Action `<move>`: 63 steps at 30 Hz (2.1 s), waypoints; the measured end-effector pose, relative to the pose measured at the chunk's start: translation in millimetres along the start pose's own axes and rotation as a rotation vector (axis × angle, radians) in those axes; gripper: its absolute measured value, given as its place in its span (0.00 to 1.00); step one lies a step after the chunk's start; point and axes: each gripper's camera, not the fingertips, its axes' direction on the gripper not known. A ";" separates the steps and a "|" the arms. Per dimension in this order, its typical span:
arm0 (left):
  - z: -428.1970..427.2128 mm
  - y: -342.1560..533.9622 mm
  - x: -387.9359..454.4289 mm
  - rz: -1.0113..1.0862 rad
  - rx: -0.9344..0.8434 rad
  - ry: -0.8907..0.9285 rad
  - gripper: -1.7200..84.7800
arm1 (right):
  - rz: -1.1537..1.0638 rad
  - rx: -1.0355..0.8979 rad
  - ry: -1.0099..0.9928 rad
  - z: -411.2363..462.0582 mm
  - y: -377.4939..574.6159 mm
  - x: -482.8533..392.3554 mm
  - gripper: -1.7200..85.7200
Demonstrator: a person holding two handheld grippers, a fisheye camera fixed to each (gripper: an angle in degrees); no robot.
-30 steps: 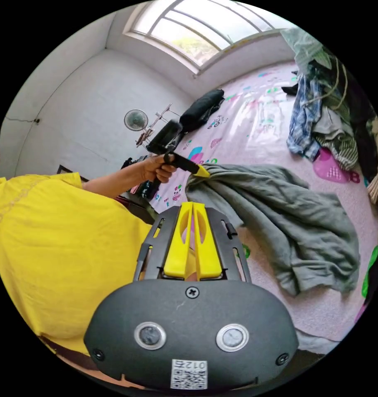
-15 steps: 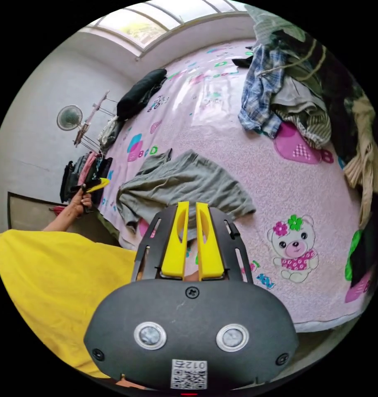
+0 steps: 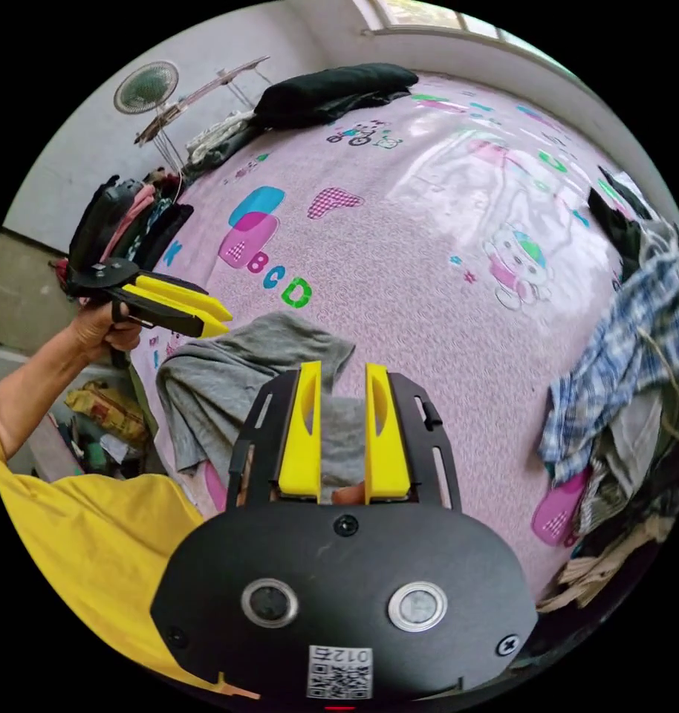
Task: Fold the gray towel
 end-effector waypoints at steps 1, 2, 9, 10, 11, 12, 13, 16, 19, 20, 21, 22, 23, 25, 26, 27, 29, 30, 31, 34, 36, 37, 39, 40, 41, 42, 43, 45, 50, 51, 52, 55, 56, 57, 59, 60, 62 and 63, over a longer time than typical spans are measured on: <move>-2.2 -2.8 5.3 0.000 0.000 0.006 0.09 | -0.043 -0.018 0.023 15.3 -15.3 -12.0 0.12; -7.6 -6.3 14.0 -0.008 0.003 0.015 0.09 | -0.087 -0.027 0.042 29.1 -28.9 -24.6 0.12; -52.6 20.5 46.2 -0.105 0.047 0.026 0.08 | -0.340 -0.174 0.128 103.6 -71.6 -91.3 0.11; -55.7 24.9 48.2 -0.116 0.051 0.028 0.08 | -0.358 -0.173 0.163 113.5 -70.3 -98.7 0.10; -60.7 33.5 52.0 -0.140 0.052 0.026 0.08 | -0.372 -0.168 0.202 119.8 -66.4 -105.6 0.08; -64.5 42.2 56.0 -0.165 0.052 0.021 0.08 | -0.371 -0.148 0.199 121.1 -65.0 -108.7 0.07; -66.0 46.6 58.1 -0.178 0.054 0.019 0.08 | -0.366 -0.153 0.188 125.8 -61.6 -113.6 0.05; -67.6 67.0 73.5 -0.225 0.052 0.015 0.08 | -0.308 -0.190 0.151 134.6 -56.8 -123.5 0.03; -57.9 75.3 103.1 -0.202 0.022 0.036 0.08 | -0.231 -0.114 0.021 115.8 -53.2 -129.8 0.03; -52.5 75.4 118.1 -0.185 0.001 0.022 0.08 | -0.217 -0.052 -0.036 97.7 -53.2 -133.3 0.03; -48.4 75.0 133.4 -0.171 -0.010 0.010 0.08 | -0.220 -0.025 -0.056 87.7 -53.4 -135.8 0.03; -47.1 74.9 140.9 -0.166 -0.011 0.007 0.08 | -0.239 0.033 -0.075 65.4 -53.7 -142.7 0.02; -46.5 74.8 155.6 -0.158 -0.002 0.009 0.08 | -0.264 0.099 -0.097 39.6 -53.7 -150.6 0.02; -49.7 74.6 178.4 -0.139 0.030 0.032 0.08 | -0.280 0.203 -0.152 -2.6 -52.8 -160.9 0.02; -54.0 74.0 195.2 -0.110 0.060 0.060 0.07 | -0.297 0.264 -0.186 -30.1 -50.8 -168.7 0.02; -60.6 73.5 213.6 -0.073 0.103 0.090 0.07 | -0.310 0.286 -0.194 -42.6 -49.3 -173.6 0.02; -73.9 72.3 242.7 -0.015 0.175 0.120 0.07 | -0.364 0.366 -0.193 -88.6 -39.8 -195.2 0.02; -83.9 71.5 262.8 0.024 0.219 0.127 0.07 | -0.374 0.383 -0.196 -99.7 -37.0 -200.0 0.02; -90.1 71.7 272.9 0.044 0.248 0.131 0.07 | -0.391 0.421 -0.197 -121.4 -30.4 -209.5 0.02; -116.6 74.5 320.4 0.112 0.345 0.078 0.07 | -0.438 0.560 -0.221 -178.0 -6.6 -230.1 0.02; -131.0 79.4 350.8 0.154 0.394 0.035 0.08 | -0.470 0.618 -0.251 -208.9 9.8 -241.6 0.02; -133.9 80.6 357.0 0.161 0.406 0.027 0.08 | -0.497 0.651 -0.268 -227.2 21.9 -249.4 0.02; -142.4 84.3 377.3 0.183 0.439 0.005 0.09 | -0.539 0.686 -0.277 -250.9 41.5 -261.3 0.02; -144.0 85.2 381.6 0.187 0.447 -0.001 0.09 | -0.565 0.709 -0.280 -264.5 55.7 -268.5 0.02; -146.6 87.2 389.8 0.192 0.464 -0.014 0.10 | -0.586 0.729 -0.282 -276.6 70.4 -274.6 0.02; -148.7 89.1 397.5 0.198 0.481 -0.025 0.10 | -0.597 0.736 -0.285 -282.0 77.9 -277.1 0.02; -149.7 90.1 401.1 0.200 0.490 -0.030 0.11 | -0.621 0.748 -0.293 -291.9 93.2 -281.3 0.02; -152.8 93.9 415.3 0.210 0.536 -0.041 0.12 | -0.647 0.760 -0.301 -304.0 115.0 -285.0 0.02; -144.4 88.0 454.6 0.287 0.571 -0.040 0.13 | -0.619 0.759 -0.400 -325.3 164.6 -274.1 0.02; -136.4 84.0 470.1 0.322 0.563 -0.054 0.13 | -0.609 0.762 -0.413 -326.4 169.3 -271.5 0.02; -131.2 81.4 478.6 0.339 0.556 -0.063 0.14 | -0.585 0.768 -0.444 -327.6 178.0 -265.5 0.02; -93.7 61.7 527.2 0.463 0.489 -0.107 0.15 | -0.519 0.776 -0.526 -325.1 196.8 -246.6 0.02; -74.5 50.8 548.1 0.509 0.453 -0.134 0.16 | -0.493 0.776 -0.558 -323.2 204.1 -239.0 0.02; -52.7 39.5 570.4 0.571 0.413 -0.153 0.17 | -0.478 0.778 -0.575 -322.4 207.7 -235.3 0.02; -13.1 22.8 604.3 0.679 0.333 -0.163 0.19 | -0.431 0.788 -0.628 -320.9 222.4 -223.8 0.02; 17.8 12.9 626.6 0.757 0.257 -0.163 0.19 | -0.423 0.792 -0.640 -321.2 226.2 -221.7 0.02; 64.3 3.2 658.5 0.871 0.149 -0.150 0.20 | -0.406 0.797 -0.673 -325.0 240.3 -216.9 0.02; 91.0 -0.8 676.9 0.930 0.098 -0.140 0.20 | -0.403 0.797 -0.674 -326.7 243.6 -216.6 0.03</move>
